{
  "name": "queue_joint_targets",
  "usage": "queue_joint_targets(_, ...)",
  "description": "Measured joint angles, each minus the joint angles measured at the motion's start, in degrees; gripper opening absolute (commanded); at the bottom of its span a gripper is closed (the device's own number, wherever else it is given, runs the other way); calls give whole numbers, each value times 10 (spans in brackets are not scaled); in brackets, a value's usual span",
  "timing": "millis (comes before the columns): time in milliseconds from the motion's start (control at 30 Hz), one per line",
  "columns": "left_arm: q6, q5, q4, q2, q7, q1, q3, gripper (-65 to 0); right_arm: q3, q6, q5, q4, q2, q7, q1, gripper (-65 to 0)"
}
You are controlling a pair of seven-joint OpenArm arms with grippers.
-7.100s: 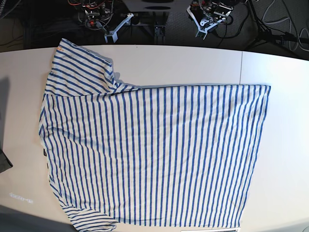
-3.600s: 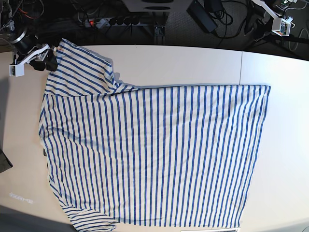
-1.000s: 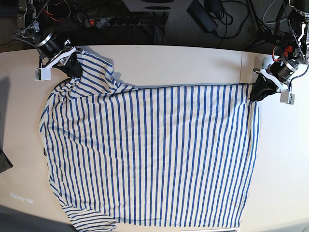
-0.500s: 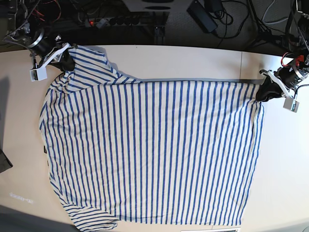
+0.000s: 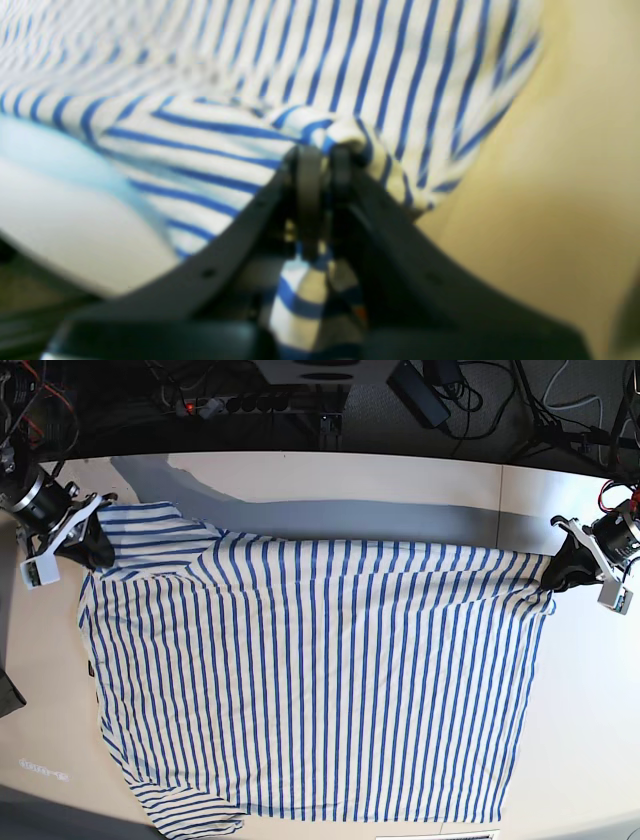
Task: Fold the T-shirt properly
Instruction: 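Lift both shoulder corners and drag them toward the hem, folding the shirt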
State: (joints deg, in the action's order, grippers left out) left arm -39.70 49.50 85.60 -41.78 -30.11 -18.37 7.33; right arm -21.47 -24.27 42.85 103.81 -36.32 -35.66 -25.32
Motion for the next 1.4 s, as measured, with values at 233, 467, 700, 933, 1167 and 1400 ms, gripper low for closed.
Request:
queue_joint_targets(233, 1, -29, -2, -10, 2, 63, -3, -650, 86, -3, -25, -52, -37, 0, 115, -650)
queue_joint_targets(467, 0, -40, -68, -25, 0, 142, -73, -650, 183, -5, -35, -133, -45, -2, 243, -650)
queue_joint_targets(700, 0, -45, -147, -25, 4, 247, -139, -650, 288, -6, -65, -212, -43, 0, 370, -650)
queue_joint_targets(933, 0, -58, -217, -19, 9, 331, -205, -650, 348, -7, -72, -290, -30, 4, 465, -650)
queue_joint_targets(1167, 0, -65, -281, 2, 14, 386, -218, -650, 361, -8, -111, -358, 15, 10, 505, -650)
queue_joint_targets(1400, 0, -92, -299, 14, 14, 396, -218, -387, 361, -8, -172, -385, 46, 47, 509, -505)
